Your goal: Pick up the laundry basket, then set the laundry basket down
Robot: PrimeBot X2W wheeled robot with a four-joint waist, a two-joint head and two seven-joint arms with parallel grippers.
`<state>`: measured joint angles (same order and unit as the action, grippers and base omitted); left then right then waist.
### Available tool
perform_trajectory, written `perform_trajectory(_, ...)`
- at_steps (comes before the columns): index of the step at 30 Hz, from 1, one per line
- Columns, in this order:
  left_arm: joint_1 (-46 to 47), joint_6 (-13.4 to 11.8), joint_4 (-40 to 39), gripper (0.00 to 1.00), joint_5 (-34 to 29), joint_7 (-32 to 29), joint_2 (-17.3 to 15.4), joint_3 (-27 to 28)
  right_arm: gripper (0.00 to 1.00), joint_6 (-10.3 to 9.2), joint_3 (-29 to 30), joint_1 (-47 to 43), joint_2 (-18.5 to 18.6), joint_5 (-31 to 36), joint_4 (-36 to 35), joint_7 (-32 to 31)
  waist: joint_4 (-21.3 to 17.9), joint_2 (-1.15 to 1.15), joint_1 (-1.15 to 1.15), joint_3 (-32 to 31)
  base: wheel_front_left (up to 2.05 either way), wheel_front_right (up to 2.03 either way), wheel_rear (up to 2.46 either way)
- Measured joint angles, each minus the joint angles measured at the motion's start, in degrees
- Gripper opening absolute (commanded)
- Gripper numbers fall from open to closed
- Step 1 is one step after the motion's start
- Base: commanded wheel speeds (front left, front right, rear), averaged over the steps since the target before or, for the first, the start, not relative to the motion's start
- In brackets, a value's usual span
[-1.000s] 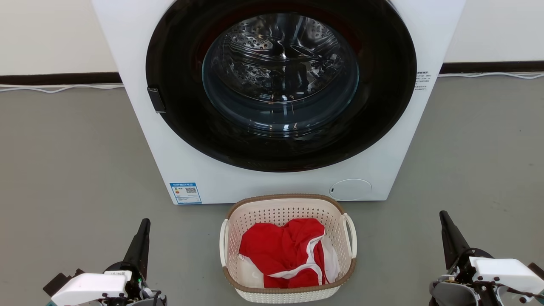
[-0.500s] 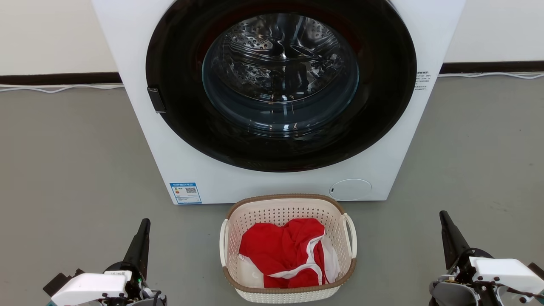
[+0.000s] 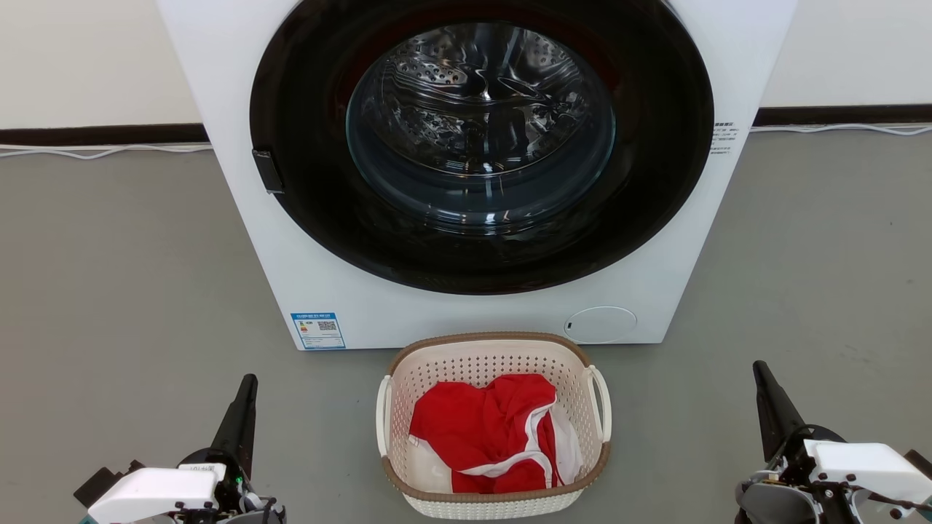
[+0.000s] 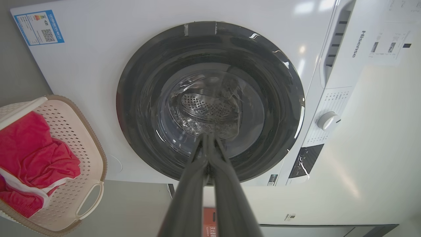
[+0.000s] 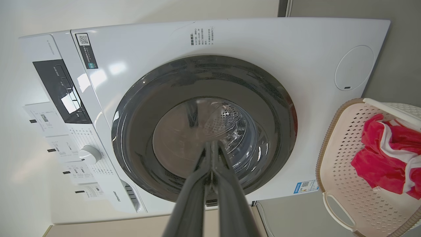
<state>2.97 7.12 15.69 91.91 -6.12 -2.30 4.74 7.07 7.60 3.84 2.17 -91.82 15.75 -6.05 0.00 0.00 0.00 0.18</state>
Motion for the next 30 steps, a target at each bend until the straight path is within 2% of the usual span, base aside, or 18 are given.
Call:
perform_trajectory(10, 0.00, 0.00, 0.00, 0.00, 0.00, 0.00, 0.00, 0.00, 0.00, 0.00, 0.00, 0.00, 0.00, 0.00, 0.00, 0.00, 0.00, 0.00, 0.00, 0.00, 0.00, 0.00, 0.00)
perform_trajectory(11, -0.03, -0.01, 0.12, 1.00, 0.00, 0.00, 0.02, -0.01, 1.00, 0.00, -0.02, -0.03, -0.02, 0.01, 0.12, 0.00, 0.00, 0.00, 0.00, 0.00, 0.00, 0.00, 0.00)
perform_trajectory(17, -2.81, -0.08, 2.98, 1.00, -0.01, 0.34, 0.62, -0.38, 1.00, -0.07, -0.30, -3.11, -0.71, 0.03, 2.63, 0.09, -0.01, 0.00, 0.00, 0.01, 0.00, 0.00, 0.00)
perform_trajectory(30, -2.79, -0.08, 2.68, 1.00, -0.38, 2.61, 0.58, -2.14, 1.00, -0.07, -0.63, -3.60, -0.69, 2.65, 1.56, 2.13, 0.05, 0.00, 0.02, 0.05, 0.00, 0.00, 0.00)
